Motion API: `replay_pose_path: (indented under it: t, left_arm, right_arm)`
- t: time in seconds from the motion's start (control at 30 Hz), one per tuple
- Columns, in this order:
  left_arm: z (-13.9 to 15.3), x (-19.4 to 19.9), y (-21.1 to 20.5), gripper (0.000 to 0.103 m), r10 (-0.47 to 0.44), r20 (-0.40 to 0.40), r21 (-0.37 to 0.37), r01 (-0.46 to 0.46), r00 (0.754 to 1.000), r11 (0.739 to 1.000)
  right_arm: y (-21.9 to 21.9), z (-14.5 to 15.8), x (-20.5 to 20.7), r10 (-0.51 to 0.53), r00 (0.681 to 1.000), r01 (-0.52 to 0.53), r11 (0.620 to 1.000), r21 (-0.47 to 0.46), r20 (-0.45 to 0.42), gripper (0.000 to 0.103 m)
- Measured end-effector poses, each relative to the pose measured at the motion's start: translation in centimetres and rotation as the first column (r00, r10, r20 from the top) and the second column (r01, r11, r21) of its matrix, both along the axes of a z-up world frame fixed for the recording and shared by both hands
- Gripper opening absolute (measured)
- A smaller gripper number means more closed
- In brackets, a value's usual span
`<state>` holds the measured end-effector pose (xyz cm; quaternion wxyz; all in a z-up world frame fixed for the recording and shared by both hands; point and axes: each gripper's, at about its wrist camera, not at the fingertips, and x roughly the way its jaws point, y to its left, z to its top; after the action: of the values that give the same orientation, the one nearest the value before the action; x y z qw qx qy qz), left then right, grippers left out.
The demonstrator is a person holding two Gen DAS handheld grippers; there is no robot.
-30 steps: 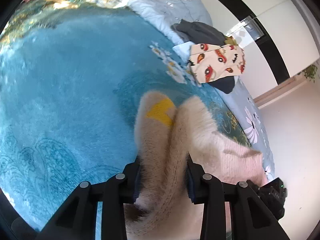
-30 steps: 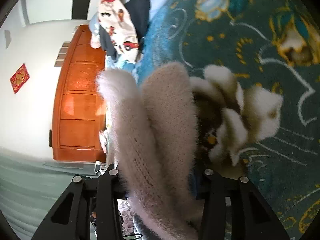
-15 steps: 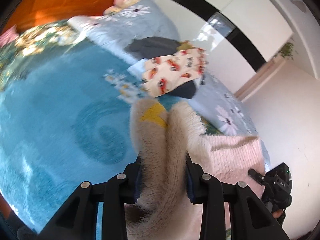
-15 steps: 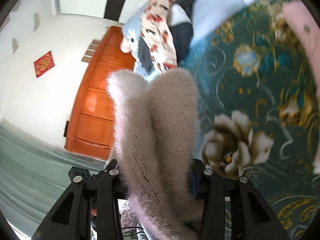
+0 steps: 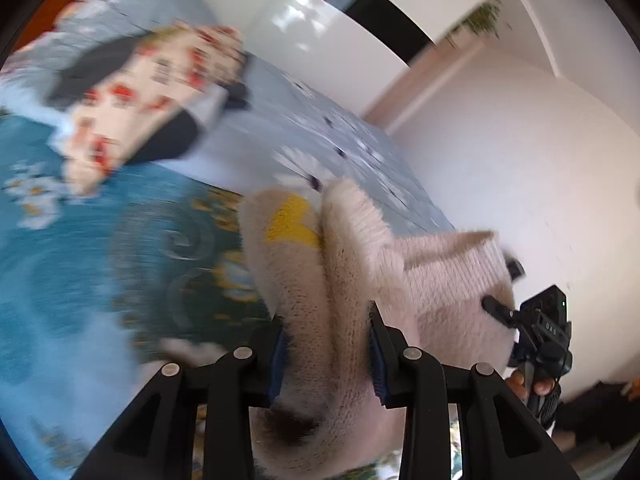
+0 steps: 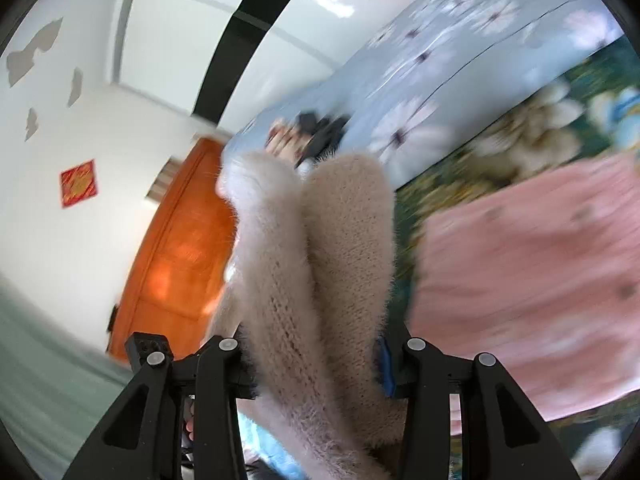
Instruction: Fold clothes
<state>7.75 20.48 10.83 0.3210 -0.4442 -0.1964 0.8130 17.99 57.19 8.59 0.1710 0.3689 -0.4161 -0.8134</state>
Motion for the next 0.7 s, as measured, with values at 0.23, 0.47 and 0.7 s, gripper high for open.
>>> replay_pose_path:
  t: [0.23, 0.47, 0.7]
  left_arm:
    - [-2.1, -2.2, 10.3, 0.037, -0.154, 0.083, -0.004, 0.155, 0.984, 0.988]
    - [-6.8, -3.3, 14.0, 0.037, -0.172, 0.191, -0.09, 0.192, 0.966, 0.977]
    - [-9.0, -3.4, 12.2, 0.04, -0.175, 0.241, -0.062, 0.195, 0.955, 0.979]
  right_arm:
    - [9.1, 0.4, 1.7, -0.105, 0.993, 0.101, 0.992, 0.079, 0.045, 0.044]
    - [14.2, -3.6, 2.5, -0.182, 0.979, 0.176, 0.982, 0.075, 0.089, 0.044]
    - [16.8, -8.4, 3.1, -0.256, 0.953, 0.259, 0.966, -0.001, 0.162, 0.044]
